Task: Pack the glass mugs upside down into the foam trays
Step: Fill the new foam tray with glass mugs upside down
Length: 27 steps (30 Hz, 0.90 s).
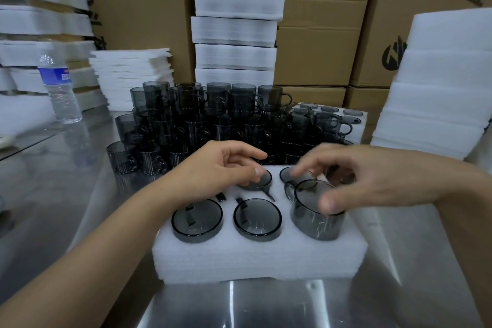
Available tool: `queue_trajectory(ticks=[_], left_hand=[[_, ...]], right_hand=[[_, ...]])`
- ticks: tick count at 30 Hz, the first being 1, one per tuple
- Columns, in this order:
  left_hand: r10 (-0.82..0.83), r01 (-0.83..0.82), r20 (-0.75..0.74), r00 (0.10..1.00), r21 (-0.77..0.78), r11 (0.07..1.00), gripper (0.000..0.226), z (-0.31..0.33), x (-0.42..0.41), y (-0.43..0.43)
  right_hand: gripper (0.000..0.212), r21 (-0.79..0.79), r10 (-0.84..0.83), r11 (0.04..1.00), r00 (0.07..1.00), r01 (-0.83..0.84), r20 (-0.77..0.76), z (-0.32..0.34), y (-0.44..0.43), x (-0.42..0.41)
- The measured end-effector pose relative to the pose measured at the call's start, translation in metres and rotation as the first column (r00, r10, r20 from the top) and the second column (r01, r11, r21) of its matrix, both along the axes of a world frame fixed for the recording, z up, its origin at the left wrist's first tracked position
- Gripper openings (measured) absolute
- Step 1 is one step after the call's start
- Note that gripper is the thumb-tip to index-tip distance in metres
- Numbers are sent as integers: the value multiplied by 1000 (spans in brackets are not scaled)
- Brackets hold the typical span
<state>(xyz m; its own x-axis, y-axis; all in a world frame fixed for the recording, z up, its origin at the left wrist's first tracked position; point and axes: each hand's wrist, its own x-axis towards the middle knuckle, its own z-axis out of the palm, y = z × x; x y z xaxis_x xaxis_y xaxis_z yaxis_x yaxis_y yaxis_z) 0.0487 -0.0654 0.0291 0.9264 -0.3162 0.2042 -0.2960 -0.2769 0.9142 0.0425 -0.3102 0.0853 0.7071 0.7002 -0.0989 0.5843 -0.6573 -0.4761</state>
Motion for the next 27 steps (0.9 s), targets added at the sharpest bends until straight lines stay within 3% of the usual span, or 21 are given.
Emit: queue_trajectory(ticks=[3, 4, 10, 16, 23, 27], left_hand=[[1, -1, 5, 1000, 0, 1000, 23, 1, -1, -1], [2, -3, 9, 1000, 4, 1000, 23, 1, -1, -1], [-6, 5, 44, 999, 32, 999, 23, 0, 0, -1], [38, -39, 47, 998, 7, 999, 19, -1, 2, 0], [96, -94, 43, 994, -40, 995, 12, -5, 7, 0], [97, -96, 45, 994, -14, 995, 13, -4, 7, 0]], right_hand=[[45, 345, -104, 937, 988, 60, 110, -8, 20, -2], [42, 382, -129, 921, 984, 73, 125, -12, 27, -3], [80, 47, -103, 994, 989, 99, 108, -38, 40, 0], [76, -1, -101, 995, 994, 101, 40, -39, 39, 3], [67, -179, -19, 982, 973, 62, 231, -48, 43, 4], [72, -164, -19, 985, 984, 49, 179, -48, 43, 6]])
